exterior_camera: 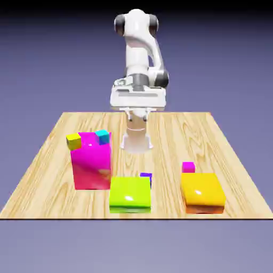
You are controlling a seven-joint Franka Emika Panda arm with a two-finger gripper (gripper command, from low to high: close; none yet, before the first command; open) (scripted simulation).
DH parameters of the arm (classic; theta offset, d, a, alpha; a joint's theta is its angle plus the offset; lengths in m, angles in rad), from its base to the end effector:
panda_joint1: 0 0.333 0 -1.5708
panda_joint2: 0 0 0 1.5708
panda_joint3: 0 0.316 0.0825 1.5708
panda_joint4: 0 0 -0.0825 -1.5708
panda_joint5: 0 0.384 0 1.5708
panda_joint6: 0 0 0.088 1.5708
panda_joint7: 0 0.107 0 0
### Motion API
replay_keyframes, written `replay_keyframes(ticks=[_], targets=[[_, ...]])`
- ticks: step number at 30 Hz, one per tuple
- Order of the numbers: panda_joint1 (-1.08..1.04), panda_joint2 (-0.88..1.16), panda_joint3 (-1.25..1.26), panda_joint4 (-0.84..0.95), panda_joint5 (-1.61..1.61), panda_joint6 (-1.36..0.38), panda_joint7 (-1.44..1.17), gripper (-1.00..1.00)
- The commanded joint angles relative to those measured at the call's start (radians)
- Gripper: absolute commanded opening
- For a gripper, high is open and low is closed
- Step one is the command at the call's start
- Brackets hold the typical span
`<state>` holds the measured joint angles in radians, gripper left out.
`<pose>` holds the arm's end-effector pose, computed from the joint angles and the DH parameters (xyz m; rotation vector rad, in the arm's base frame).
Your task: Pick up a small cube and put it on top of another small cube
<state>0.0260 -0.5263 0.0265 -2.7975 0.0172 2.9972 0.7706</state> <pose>0.3957 0.0196 0.4416 -2.5223 0.9677 -0.9434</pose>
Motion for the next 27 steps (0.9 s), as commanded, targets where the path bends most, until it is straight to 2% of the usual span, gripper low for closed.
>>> replay_keyframes(ticks=[1, 18, 20, 26, 27], targets=[[0.012, 0.036, 0.022, 0.01, 0.014, -0.033, 0.025, 0.0], [0.209, 0.652, 0.395, 0.187, 0.257, -0.594, 0.441, 0.0], [0.212, 0.662, 0.401, 0.189, 0.261, -0.603, 0.448, 0.0], [0.265, 0.858, 0.366, 0.17, 0.227, -0.388, 0.468, 0.0], [0.265, 0.858, 0.366, 0.17, 0.227, -0.388, 0.468, -1.0]])
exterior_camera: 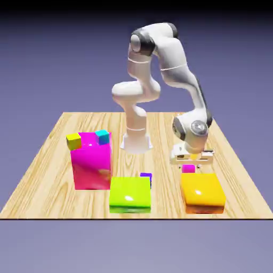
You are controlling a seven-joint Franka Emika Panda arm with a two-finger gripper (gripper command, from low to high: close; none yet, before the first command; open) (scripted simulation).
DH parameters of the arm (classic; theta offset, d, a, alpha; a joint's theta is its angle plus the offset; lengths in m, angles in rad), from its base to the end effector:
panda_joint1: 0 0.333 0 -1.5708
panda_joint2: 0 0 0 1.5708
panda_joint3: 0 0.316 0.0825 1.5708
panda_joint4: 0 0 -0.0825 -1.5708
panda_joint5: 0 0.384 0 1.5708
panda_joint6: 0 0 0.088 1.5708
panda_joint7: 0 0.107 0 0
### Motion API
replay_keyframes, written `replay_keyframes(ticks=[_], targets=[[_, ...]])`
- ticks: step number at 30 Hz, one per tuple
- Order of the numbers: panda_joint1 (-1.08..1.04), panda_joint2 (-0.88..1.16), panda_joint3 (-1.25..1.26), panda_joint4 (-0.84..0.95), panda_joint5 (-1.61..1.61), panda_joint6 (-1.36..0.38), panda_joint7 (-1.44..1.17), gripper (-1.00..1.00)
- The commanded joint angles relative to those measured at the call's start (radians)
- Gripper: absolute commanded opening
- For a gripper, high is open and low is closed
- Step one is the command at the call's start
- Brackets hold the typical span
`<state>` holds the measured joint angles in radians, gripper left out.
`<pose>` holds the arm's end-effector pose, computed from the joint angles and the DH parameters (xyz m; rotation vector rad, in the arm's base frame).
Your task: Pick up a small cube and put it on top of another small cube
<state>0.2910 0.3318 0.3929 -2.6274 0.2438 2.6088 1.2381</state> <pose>0.2877 0.2525 0.1214 2.7155 -1.1232 -0.5492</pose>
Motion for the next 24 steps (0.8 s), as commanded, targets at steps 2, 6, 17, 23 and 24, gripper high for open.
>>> replay_keyframes(ticks=[2, 6, 17, 23, 24], targets=[[-0.01, -0.036, 0.006, 0.004, 0.006, -0.04, -0.004, -1.0], [-0.049, -0.181, 0.032, 0.018, 0.032, -0.198, -0.018, -1.0], [-0.32, -0.31, -0.268, 0.054, -0.179, -0.41, -0.359, -1.0], [-0.314, -0.2, -0.269, 0.0, -0.185, -0.246, -0.354, 1.0], [-0.316, -0.229, -0.268, 0.014, -0.183, -0.289, -0.355, 1.0]])
